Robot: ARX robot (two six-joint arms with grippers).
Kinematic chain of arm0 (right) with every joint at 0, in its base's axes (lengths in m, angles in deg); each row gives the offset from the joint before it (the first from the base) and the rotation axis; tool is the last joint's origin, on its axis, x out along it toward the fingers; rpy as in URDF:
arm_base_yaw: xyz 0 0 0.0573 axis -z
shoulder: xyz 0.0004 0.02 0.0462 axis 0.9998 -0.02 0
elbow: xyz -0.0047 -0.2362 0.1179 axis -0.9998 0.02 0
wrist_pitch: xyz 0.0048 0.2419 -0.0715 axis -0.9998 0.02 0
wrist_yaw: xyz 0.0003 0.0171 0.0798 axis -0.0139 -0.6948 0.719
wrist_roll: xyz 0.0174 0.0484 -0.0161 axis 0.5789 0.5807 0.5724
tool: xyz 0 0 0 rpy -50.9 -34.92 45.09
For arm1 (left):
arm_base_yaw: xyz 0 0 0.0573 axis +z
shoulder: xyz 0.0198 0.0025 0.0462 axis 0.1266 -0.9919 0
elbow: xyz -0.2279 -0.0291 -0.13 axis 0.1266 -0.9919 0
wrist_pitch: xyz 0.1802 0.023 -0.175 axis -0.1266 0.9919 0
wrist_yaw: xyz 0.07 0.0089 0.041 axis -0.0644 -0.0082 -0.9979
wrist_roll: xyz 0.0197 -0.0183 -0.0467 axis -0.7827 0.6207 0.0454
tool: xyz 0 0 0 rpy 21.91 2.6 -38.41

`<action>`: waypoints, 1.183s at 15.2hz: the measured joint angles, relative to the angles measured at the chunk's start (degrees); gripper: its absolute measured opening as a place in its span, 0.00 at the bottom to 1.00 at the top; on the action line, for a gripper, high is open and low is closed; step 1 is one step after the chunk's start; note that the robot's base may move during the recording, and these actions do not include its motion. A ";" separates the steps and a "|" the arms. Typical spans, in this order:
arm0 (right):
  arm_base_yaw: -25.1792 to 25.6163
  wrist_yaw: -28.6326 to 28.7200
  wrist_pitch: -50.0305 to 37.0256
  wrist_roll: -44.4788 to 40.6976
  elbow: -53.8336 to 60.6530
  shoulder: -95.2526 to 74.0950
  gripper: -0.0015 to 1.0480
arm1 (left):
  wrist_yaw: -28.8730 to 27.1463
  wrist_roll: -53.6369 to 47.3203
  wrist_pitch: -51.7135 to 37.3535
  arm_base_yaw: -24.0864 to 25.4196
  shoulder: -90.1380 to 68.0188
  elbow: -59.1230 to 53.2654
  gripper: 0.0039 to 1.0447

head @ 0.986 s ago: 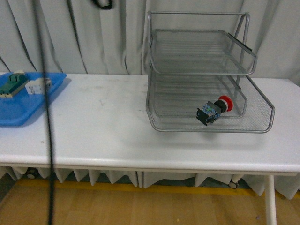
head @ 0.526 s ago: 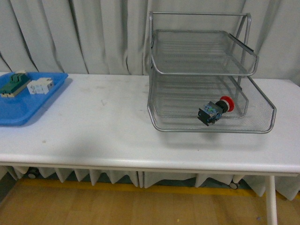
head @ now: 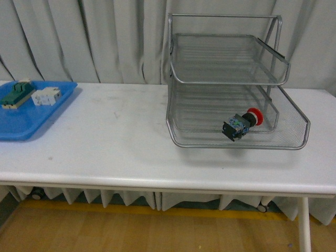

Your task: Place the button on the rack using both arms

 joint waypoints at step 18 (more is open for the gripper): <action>0.00 0.00 0.00 0.00 0.00 0.00 0.94 | 0.09 0.00 26.23 0.00 33.64 -5.77 0.01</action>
